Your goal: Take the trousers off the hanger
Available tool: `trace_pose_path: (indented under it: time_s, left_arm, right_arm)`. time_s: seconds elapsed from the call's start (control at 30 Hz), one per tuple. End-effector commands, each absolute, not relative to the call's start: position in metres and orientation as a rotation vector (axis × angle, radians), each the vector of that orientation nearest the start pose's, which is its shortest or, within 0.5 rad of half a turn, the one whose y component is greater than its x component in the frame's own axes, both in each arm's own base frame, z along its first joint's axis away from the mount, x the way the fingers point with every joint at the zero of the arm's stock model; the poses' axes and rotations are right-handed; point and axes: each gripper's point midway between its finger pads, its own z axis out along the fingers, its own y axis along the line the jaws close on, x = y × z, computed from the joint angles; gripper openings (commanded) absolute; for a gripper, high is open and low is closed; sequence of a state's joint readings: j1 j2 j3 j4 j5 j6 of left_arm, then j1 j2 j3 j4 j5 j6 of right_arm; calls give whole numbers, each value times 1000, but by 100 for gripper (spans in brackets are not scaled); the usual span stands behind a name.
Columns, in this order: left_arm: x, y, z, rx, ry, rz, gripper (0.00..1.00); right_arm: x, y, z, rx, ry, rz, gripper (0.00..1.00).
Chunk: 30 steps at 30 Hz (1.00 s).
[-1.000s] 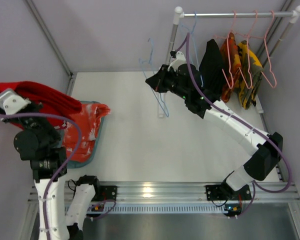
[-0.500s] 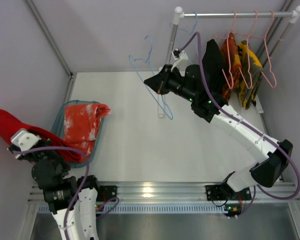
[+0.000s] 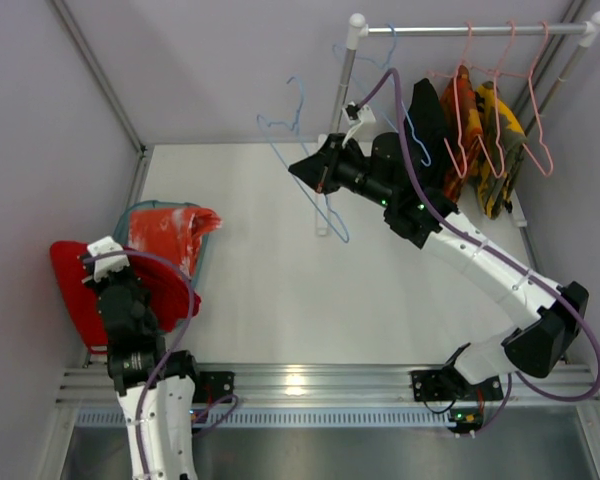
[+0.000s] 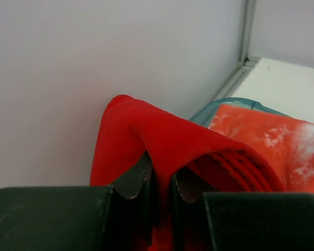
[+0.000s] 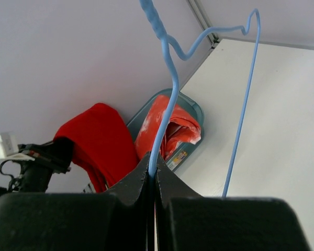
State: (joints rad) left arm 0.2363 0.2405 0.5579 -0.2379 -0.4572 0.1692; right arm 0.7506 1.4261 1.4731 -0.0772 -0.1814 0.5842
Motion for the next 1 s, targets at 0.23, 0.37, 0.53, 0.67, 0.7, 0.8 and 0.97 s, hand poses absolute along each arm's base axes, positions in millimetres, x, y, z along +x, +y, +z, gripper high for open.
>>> trace_pose_path:
  time_s: [0.23, 0.37, 0.53, 0.67, 0.7, 0.8, 0.97]
  left_arm:
    - [308, 98, 304, -184, 1458, 347, 0]
    - [350, 81, 269, -134, 1614, 187, 0]
    - [379, 84, 204, -178, 1819, 124, 7]
    - [379, 75, 187, -187, 1867, 55, 35]
    - [378, 67, 189, -167, 1870, 14, 41]
    - [367, 53, 211, -134, 1858, -52, 64]
    - [334, 40, 265, -137, 1839, -84, 78]
  right_arm:
    - [292, 337, 448, -311, 1583, 1144, 0]
    - [292, 332, 447, -303, 1589, 1133, 0]
    - [288, 326, 452, -306, 1575, 1124, 0]
    - [283, 321, 458, -321, 1553, 1115, 0]
    - [282, 320, 458, -323, 1552, 1113, 0]
    - [279, 316, 462, -332, 1536, 1103, 0]
    - [272, 309, 467, -341, 1513, 1094, 0]
